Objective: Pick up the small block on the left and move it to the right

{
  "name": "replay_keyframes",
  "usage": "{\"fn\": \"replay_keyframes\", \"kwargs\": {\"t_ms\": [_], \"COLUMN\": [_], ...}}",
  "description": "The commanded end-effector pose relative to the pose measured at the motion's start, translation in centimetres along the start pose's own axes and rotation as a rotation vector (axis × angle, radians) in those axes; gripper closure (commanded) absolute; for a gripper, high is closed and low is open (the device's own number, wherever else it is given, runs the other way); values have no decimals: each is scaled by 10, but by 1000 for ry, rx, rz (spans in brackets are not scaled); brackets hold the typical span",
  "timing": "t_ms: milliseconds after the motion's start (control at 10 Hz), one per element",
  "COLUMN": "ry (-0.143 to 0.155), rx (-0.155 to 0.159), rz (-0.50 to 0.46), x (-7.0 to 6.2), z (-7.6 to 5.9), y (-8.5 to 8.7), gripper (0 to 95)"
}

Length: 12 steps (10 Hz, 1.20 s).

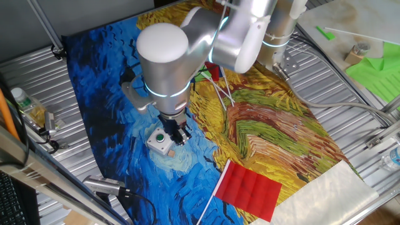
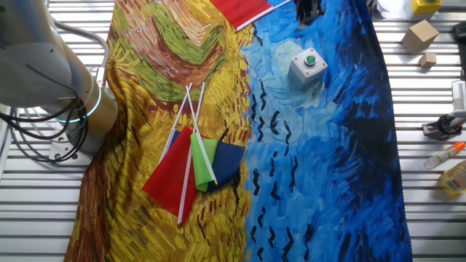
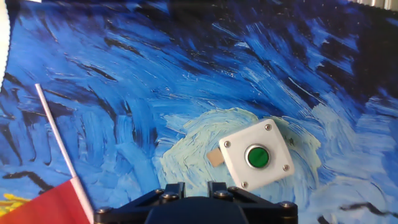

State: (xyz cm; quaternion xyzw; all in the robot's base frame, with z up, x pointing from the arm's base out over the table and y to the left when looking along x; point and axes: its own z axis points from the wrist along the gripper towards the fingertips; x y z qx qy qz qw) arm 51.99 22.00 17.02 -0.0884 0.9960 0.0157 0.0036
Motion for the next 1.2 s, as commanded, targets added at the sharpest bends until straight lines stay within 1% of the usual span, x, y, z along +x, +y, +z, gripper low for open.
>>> {"fn": "replay_keyframes", "kwargs": {"t_ms": [100, 300, 500, 600, 800, 900, 1000, 1100, 1200], "ry": [14, 23, 30, 36, 58, 70, 68, 58, 58], "rx": [-4, -18, -18, -16, 9, 9, 6, 0, -7], "rz": [-20, -29, -41, -45, -61, -64, -69, -72, -65], "x": [5, 10, 11, 12, 12, 13, 13, 14, 14], "z": [-12, -24, -26, -27, -28, -29, -30, -31, -31], "y": [-1, 0, 0, 0, 0, 0, 0, 0, 0], "gripper": [950, 950, 950, 950, 950, 950, 950, 950, 950]}}
